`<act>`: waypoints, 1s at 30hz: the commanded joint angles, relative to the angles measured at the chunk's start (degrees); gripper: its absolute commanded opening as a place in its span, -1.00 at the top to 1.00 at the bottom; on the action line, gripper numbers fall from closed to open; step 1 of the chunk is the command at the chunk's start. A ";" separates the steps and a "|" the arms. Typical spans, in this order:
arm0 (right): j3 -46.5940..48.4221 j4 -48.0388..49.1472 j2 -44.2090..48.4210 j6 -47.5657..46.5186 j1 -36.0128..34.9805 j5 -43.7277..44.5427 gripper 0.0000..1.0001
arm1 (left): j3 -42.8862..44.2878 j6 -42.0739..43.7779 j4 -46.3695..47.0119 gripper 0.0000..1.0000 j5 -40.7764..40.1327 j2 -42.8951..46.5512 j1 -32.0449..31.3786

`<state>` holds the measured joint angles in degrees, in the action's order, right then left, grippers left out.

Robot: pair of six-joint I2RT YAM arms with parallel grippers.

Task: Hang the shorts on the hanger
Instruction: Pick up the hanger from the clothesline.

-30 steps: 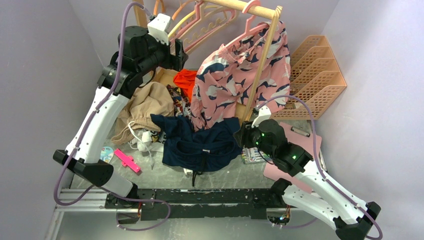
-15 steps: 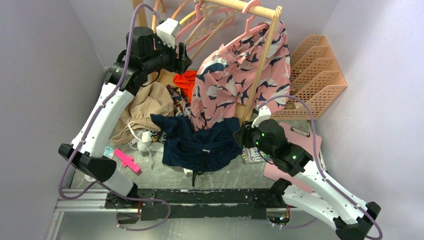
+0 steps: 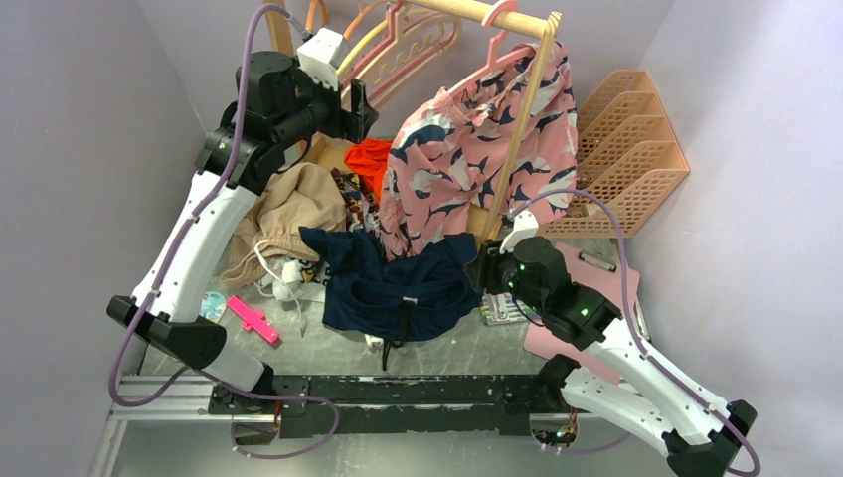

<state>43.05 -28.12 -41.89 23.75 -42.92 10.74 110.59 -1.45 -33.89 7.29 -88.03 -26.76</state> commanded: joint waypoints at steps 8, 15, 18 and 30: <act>0.03 1.49 -0.17 -0.90 0.30 0.06 0.06 | 0.04 1.37 1.16 -0.52 0.69 0.07 0.40; 0.02 1.20 -0.04 -1.01 0.24 0.41 0.06 | 1.09 1.67 0.84 0.19 4.39 -1.47 0.40; -0.07 1.15 -0.03 -1.12 0.22 0.46 0.06 | 1.04 1.79 1.01 0.46 5.02 -1.91 0.40; -0.16 0.96 -0.12 -2.04 0.27 1.03 0.06 | 0.69 1.95 6.22 0.86 7.94 -1.28 0.40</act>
<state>43.05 -27.68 -42.30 22.81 -42.92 11.00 110.61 -0.19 -32.69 11.86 -90.00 -26.70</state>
